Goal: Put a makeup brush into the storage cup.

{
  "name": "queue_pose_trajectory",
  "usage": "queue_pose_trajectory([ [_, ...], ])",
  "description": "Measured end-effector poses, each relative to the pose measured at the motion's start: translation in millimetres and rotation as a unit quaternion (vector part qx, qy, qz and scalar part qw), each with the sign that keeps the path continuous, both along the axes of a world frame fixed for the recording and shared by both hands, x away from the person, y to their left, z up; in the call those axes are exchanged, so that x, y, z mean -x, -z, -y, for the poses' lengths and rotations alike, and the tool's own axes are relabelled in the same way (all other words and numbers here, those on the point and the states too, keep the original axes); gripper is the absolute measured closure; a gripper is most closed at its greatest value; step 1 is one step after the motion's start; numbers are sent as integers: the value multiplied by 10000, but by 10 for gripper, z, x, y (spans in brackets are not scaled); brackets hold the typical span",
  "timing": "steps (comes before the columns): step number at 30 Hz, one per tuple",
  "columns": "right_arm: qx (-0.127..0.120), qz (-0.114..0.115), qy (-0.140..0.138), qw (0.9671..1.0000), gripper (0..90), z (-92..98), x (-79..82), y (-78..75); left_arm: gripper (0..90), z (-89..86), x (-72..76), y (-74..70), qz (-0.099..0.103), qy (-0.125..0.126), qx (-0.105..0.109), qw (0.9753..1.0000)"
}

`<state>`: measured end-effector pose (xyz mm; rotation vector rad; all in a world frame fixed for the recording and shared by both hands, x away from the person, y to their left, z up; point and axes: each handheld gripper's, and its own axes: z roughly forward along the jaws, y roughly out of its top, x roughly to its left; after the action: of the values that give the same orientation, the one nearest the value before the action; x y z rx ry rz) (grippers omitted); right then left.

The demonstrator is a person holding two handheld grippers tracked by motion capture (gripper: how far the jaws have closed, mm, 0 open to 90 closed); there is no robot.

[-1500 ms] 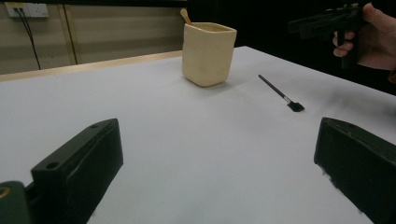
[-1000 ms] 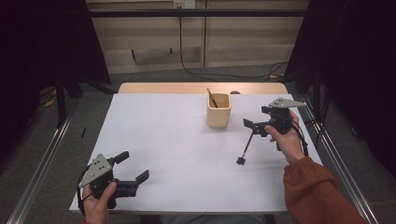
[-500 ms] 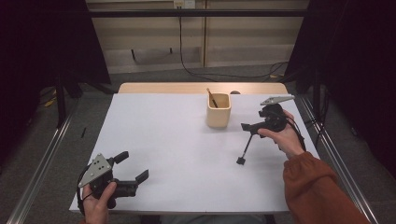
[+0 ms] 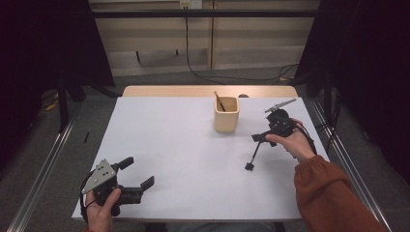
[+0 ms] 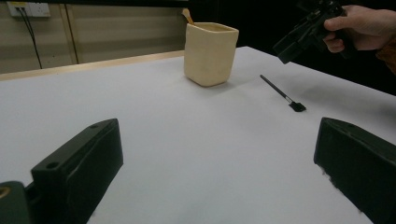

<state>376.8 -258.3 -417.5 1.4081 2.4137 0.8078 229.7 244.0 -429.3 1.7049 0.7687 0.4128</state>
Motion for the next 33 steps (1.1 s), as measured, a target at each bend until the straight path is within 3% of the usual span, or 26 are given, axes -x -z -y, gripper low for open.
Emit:
queue_pose_trajectory([
  [8, 147, -577, -83, 9982, 122, -28, -17, 78, 12, 1, -3, 5, -20, 9, 0, 10000],
  [14, 401, -1249, -21, 9914, 142, -87, -49, 149, 13, 1, -5, 6, -19, 18, -6, 10000],
  [19, 482, -1552, 16, 9867, 147, -127, -77, 162, 13, 0, -3, 6, -19, 21, 2, 10000],
  [26, 507, -1832, -7, 9818, 161, -167, -87, 221, 14, 1, -7, 7, -8, 34, -20, 10000],
  [33, 435, -1879, 62, 9812, 246, -223, -91, 242, 15, 1, -3, 6, -9, 15, -13, 10000],
])
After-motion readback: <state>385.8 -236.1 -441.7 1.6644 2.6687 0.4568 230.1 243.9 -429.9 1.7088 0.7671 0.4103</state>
